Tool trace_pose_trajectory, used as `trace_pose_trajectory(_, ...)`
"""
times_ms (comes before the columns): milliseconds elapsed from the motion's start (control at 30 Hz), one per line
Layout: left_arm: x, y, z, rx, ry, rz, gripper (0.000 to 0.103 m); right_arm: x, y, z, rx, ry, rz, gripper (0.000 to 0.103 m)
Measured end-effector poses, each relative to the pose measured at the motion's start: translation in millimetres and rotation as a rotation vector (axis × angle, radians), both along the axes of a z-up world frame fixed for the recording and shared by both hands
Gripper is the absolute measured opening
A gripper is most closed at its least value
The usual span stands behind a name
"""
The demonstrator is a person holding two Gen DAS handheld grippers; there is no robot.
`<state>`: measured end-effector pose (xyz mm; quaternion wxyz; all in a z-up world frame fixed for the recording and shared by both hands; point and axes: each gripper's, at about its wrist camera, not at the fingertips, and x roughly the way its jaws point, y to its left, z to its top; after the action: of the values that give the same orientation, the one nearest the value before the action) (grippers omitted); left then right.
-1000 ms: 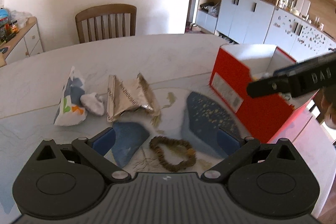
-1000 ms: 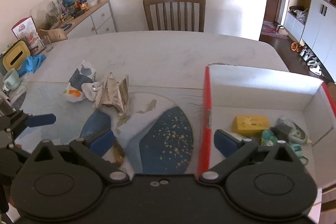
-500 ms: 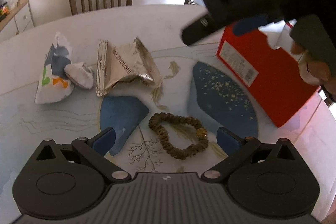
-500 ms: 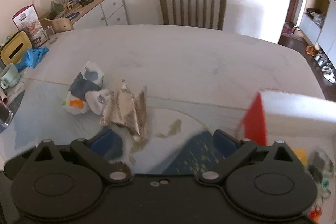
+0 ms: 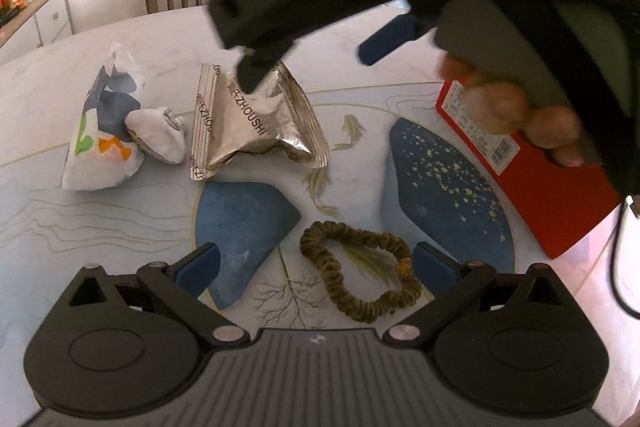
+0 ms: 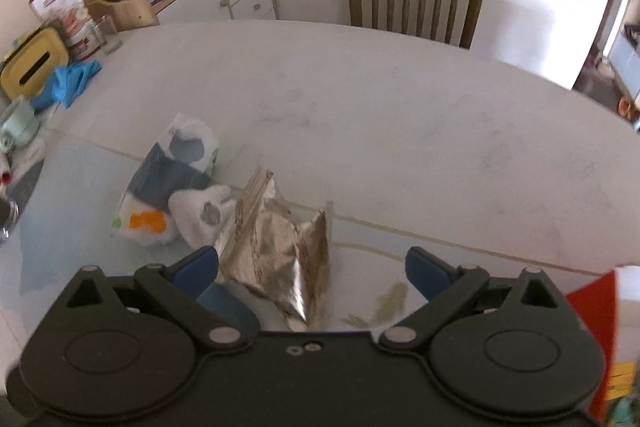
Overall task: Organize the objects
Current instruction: 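Grasp the silver snack bag with the right tool while the left tool grasps the brown bead bracelet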
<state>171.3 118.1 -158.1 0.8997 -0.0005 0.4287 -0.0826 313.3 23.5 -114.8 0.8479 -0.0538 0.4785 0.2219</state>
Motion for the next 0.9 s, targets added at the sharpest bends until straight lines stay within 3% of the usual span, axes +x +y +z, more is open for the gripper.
trace_pose_trajectory(300, -3, -6, -3, 0.008, 0.002, -0.024, 0.102, 18, 15, -20, 0.011, 0.040, -0.035, 0.100)
trace_pose_trajectory(400, -3, -7, -4, 0.010, 0.004, -0.023, 0.096, 21, 17, -26, 0.008, 0.055, -0.030, 0.100)
trace_pose_trajectory(600, -2, -5, -7, -0.002, 0.034, -0.022, 0.069, 22, 20, -31, 0.013, 0.077, -0.012, 0.097)
trace_pose_trajectory(833, -4, -6, -5, -0.001, 0.042, -0.026, 0.035, 20, 22, -34, 0.004, 0.106, 0.012, 0.080)
trace_pose_trajectory(900, -3, -7, -5, 0.004, 0.044, -0.025, 0.033, 19, 23, -35, -0.014, 0.113, 0.019, 0.077)
